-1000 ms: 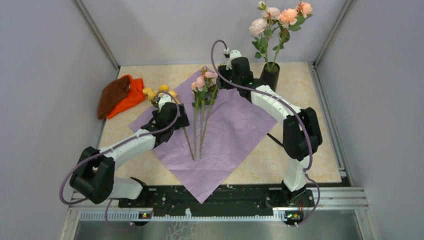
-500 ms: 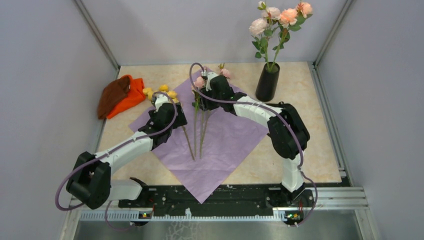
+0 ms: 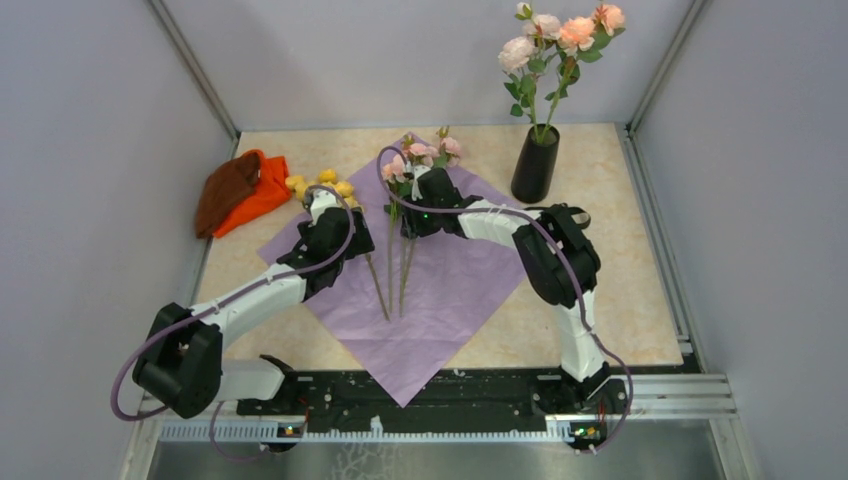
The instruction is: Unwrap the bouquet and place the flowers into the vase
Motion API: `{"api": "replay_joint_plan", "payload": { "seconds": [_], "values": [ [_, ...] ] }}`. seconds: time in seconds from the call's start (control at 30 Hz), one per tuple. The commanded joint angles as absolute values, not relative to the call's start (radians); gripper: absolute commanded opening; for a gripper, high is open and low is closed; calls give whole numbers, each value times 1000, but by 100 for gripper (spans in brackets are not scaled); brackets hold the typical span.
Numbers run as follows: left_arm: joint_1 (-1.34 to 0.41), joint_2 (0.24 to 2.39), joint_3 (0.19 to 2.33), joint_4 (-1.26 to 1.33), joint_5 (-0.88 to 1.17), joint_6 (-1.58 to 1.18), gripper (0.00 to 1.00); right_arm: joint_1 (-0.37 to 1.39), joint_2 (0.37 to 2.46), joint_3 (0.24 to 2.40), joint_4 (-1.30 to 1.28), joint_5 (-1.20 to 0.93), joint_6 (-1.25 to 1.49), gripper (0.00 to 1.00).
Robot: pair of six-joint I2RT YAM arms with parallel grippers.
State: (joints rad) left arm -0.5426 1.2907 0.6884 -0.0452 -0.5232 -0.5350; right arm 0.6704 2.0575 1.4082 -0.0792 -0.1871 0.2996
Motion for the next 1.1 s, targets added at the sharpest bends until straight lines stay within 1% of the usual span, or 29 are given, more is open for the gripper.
{"api": "replay_joint_plan", "payload": {
  "seconds": [0.0, 0.1, 0.17, 0.33, 0.37, 0.43, 0.5, 0.77, 1.07],
  "values": [
    [-545, 1295, 678, -17, -514, -543, 99, 676, 2068, 1471, -41, -198, 308, 36],
    [-545, 1316, 687, -10, -503, -539, 99, 676, 2073, 1464, -28, -185, 308, 32],
    [-544, 1329, 704, -27, -494, -547, 99, 676, 2084, 1473, -29, -188, 309, 25],
    [-544, 1335, 682, -8, -462, -563, 99, 676, 2109, 1501, -28, -210, 320, 23],
    [-544, 1338, 682, -9, -460, -562, 99, 676, 2109, 1501, -26, -208, 319, 19],
    [-544, 1336, 684, -26, -472, -565, 99, 676, 2111, 1511, -33, -199, 314, 8],
    [-544, 1329, 675, -21, -486, -559, 99, 676, 2112, 1525, -43, -193, 306, 0],
    [-544, 1292, 642, -7, -484, -553, 99, 676, 2044, 1517, -50, -165, 288, 0],
    [-545, 1335, 663, -7, -448, -564, 99, 674, 1930, 1500, -65, -122, 250, 0]
  ]
}}
